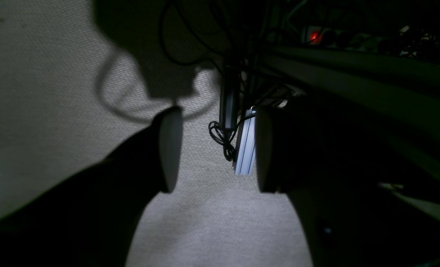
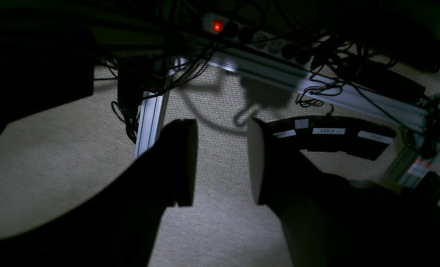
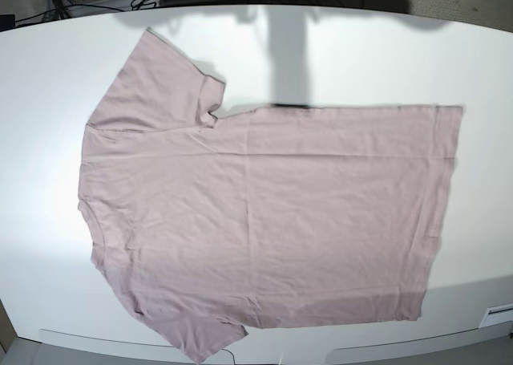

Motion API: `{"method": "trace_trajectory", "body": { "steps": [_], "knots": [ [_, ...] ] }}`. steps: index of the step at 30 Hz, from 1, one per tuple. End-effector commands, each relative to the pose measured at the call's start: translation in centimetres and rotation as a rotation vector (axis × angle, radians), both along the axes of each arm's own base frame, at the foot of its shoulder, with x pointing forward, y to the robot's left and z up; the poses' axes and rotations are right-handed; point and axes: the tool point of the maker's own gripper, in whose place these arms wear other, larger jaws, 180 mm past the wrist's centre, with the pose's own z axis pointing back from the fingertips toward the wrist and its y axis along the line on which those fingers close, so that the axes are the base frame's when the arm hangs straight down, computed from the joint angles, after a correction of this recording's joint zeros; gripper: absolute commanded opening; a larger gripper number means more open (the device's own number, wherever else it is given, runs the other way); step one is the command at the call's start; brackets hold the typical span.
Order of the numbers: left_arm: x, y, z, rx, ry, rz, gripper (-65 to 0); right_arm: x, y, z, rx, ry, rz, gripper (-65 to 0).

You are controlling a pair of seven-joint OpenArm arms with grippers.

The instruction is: Fold the T-shirt properly

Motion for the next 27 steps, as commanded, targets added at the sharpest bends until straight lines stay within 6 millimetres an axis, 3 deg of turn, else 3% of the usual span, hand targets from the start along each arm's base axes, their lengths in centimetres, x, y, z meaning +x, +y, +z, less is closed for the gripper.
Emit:
{"method": "trace_trajectory", "body": {
  "steps": [1, 14, 22, 27],
  "knots": [
    [-1.0, 0.1, 0.1, 0.002, 0.010, -0.001, -34.3, -0.7, -0.6, 0.2, -0.007, -0.001, 0.000, -41.8],
    [-4.6, 1.1, 1.9, 0.028, 0.017, -0.009, -34.3, -4.1, -1.2, 3.5, -0.004, -0.064, 0.081, -41.8],
    [-6.5, 2.2, 5.6, 0.072, 0.007, -0.087, -34.3, -4.6, -2.7, 7.2, 0.025, -0.123, 0.008, -41.8],
    [-6.0, 3.4, 9.5, 0.111, -0.053, -0.113, -34.3, -5.7, -2.0, 9.8, 0.093, -0.069, 0.037, -41.9]
  ]
}}
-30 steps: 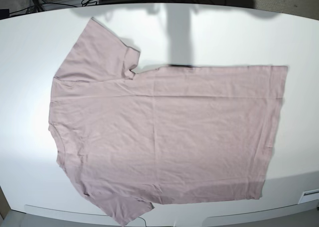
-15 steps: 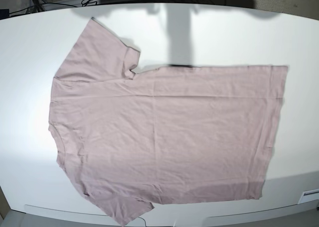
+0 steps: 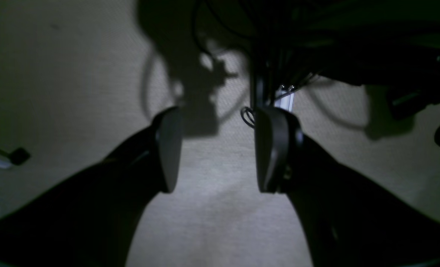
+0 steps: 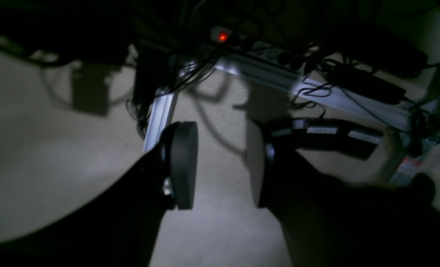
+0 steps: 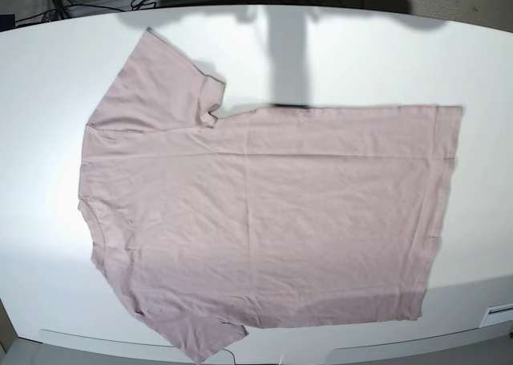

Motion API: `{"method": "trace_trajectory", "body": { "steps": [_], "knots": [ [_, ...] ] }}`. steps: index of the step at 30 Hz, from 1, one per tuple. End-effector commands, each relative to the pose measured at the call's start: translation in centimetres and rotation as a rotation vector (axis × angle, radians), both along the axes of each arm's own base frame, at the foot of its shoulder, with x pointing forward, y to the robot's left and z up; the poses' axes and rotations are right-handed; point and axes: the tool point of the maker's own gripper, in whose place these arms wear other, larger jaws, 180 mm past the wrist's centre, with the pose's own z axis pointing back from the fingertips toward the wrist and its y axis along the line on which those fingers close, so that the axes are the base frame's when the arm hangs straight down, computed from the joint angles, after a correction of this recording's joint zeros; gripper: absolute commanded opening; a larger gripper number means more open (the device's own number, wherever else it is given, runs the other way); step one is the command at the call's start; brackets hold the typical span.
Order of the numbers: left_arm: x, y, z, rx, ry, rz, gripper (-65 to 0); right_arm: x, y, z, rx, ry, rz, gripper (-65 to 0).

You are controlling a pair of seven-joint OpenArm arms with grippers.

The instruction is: Fold the T-shirt properly

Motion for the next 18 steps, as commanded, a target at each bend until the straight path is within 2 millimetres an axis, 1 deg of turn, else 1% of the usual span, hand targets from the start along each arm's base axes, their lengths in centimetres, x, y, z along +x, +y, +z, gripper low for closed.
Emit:
{"method": "trace_trajectory", "body": {
  "steps": [1, 4, 6, 9, 12, 15, 16, 18],
  "knots": [
    [-0.2, 0.2, 1.2, 0.010, -0.019, -0.010, -34.3, -0.4, 0.2, 1.0, 0.032, 0.007, 0.004, -41.8],
    [1.3, 0.9, 4.3, 0.034, -0.079, -0.033, -34.3, -0.2, 0.7, 3.1, 0.081, 0.026, 0.023, -41.9],
    [2.7, 1.2, 6.6, 0.048, -0.128, -0.048, -34.3, 0.1, 0.9, 4.6, 0.097, 0.022, 0.054, -41.9],
    [5.2, 1.4, 10.0, 0.074, -0.199, -0.080, -34.3, 0.5, 1.6, 6.8, 0.109, 0.013, 0.127, -41.9],
    [8.1, 1.5, 13.4, 0.137, -0.273, -0.172, -34.3, 1.3, 2.5, 8.9, 0.118, -0.003, 0.196, -41.9],
    [11.0, 1.4, 16.2, 0.207, -0.337, -0.283, -34.3, 2.6, 3.0, 10.4, 0.108, -0.012, 0.267, -41.9],
    [11.9, 1.1, 17.1, 0.216, -0.359, -0.331, -34.3, 3.3, 3.1, 10.8, 0.100, -0.019, 0.285, -41.9],
    [13.5, 0.1, 18.5, 0.210, -0.406, -0.430, -34.3, 5.4, 3.2, 11.8, 0.079, -0.068, 0.308, -41.9]
  ]
}}
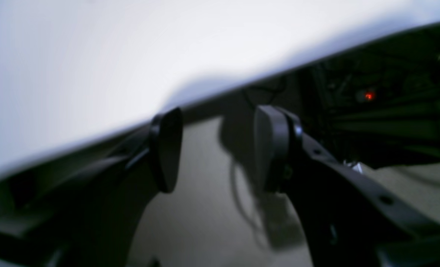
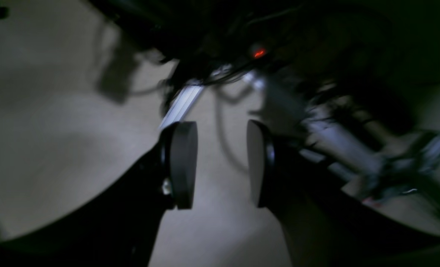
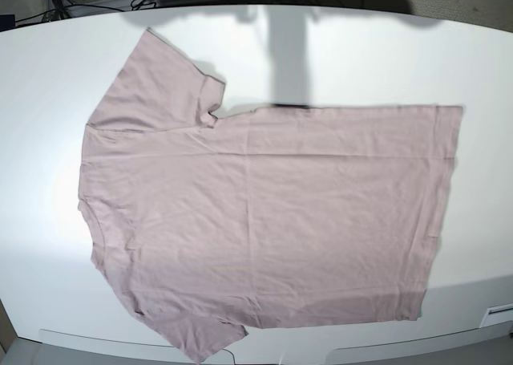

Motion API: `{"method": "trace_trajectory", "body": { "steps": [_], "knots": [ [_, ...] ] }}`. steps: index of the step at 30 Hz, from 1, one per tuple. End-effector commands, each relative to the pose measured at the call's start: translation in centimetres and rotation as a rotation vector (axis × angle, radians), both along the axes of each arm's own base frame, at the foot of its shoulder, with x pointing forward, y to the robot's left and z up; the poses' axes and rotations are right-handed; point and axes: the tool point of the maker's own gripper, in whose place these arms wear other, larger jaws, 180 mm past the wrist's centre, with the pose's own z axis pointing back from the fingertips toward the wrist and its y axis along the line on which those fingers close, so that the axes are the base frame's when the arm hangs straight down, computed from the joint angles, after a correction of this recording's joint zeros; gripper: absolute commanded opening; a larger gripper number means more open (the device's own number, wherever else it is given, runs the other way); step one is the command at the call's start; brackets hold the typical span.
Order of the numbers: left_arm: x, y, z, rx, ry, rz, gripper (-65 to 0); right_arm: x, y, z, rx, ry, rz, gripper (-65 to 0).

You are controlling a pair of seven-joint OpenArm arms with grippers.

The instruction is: Fold the T-shirt properly

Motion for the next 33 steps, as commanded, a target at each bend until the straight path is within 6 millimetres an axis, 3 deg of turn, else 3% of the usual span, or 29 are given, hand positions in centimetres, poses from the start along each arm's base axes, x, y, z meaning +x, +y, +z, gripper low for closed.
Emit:
{"method": "trace_trajectory", "body": {
  "steps": [1, 5, 9, 13, 18, 27, 33],
  "knots": [
    [0.9, -0.2, 1.4, 0.010, -0.046, -0.052, -34.3, 1.0, 0.3, 1.1, 0.020, -0.035, 0.014, -41.9],
    [4.0, 0.1, 2.4, 0.081, -0.116, -0.209, -34.4, 6.3, -0.1, 3.9, -0.004, -0.198, 0.025, -41.8],
    [5.0, -1.3, 1.3, 0.142, -0.061, -0.570, -34.4, 10.9, -0.6, 6.4, -0.058, -0.359, 0.082, -41.9],
    [8.2, 0.4, 2.0, 0.283, -0.111, -0.677, -34.4, 14.1, 0.5, 8.5, -0.061, -0.475, 0.124, -41.8],
    [11.3, 2.6, 1.7, 0.358, -0.144, -0.744, -34.4, 14.8, 1.4, 9.5, -0.046, -0.513, 0.134, -41.8],
    [15.5, 8.4, -0.4, 0.416, -0.119, -0.789, -34.4, 14.9, 1.4, 9.6, -0.042, -0.515, 0.128, -41.9],
    [16.3, 9.3, -2.7, 0.365, -0.091, -0.820, -34.4, 14.7, 1.9, 9.5, -0.024, -0.519, 0.075, -41.9]
  ]
}}
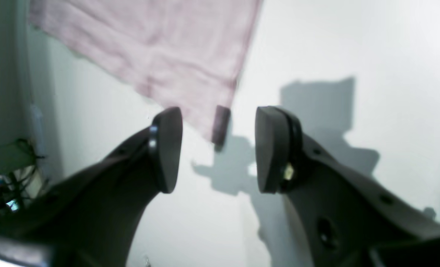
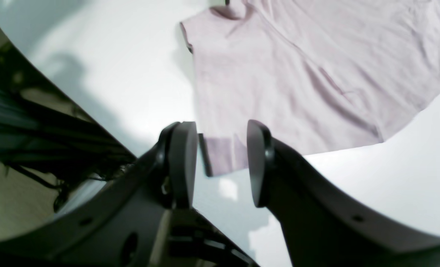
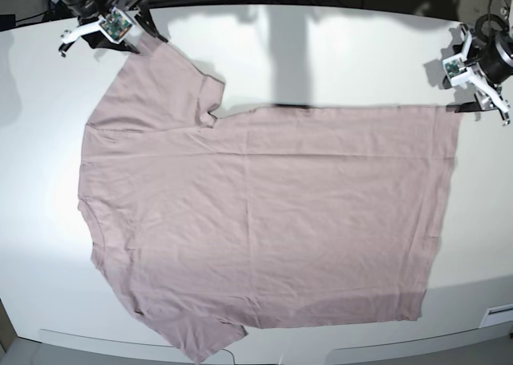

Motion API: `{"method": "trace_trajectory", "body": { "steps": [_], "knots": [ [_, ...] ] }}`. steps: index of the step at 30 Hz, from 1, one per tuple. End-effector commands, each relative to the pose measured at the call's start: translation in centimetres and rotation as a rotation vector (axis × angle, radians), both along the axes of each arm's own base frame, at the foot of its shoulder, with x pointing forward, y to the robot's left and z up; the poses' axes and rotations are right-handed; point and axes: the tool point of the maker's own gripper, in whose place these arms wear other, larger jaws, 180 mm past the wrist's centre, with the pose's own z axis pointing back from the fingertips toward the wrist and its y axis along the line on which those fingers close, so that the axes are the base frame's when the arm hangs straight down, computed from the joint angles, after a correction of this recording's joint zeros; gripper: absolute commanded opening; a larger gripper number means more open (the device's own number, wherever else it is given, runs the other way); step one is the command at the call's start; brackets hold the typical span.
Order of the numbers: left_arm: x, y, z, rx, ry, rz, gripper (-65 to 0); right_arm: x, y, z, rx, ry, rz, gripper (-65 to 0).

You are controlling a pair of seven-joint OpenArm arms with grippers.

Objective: Fold the T-shirt properly
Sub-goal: 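Lower both grippers and pinch the shirt's shoulder corners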

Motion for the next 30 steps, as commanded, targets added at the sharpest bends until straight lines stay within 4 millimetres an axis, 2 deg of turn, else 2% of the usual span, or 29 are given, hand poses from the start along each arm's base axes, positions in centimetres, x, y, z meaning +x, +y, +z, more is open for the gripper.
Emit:
{"method": "trace_trajectory", "body": {
  "steps": [1, 6, 13, 20, 24, 28, 30],
  "knots": [
    [0.8, -0.4, 0.5, -0.016, -0.023, -0.022, -34.4, 0.3, 0.4, 0.8, 0.018, -0.027, 0.003, -41.9],
    [1.4, -1.4, -2.5, 0.016, 0.039, -0.067, -34.4, 0.1, 0.6, 0.6, 0.028, -0.022, -0.026, -41.8],
    [2.9, -0.1, -4.6, 0.068, 0.080, -0.048, -34.4, -0.1, 0.4, 0.4, 0.020, -0.009, -0.033, -41.8],
    [2.3, 1.8, -7.0, 0.099, 0.147, -0.038, -35.6, -0.1, 0.4, 0.3, 0.016, -0.005, -0.034, -41.8],
    [1.4, 2.7, -8.0, 0.110, 0.185, -0.017, -49.8, -0.1, 0.3, 0.3, 0.008, -0.007, -0.030, -41.8],
    [0.2, 2.7, -8.6, 0.110, 0.246, -0.028, -65.0, -0.1, -0.3, 0.0, -0.064, -0.021, 0.005, -41.8],
    [-0.7, 2.7, -9.0, 0.113, 0.295, -0.042, -65.0, -0.1, -0.4, 0.0, -0.083, -0.027, 0.016, -41.8]
  ]
}}
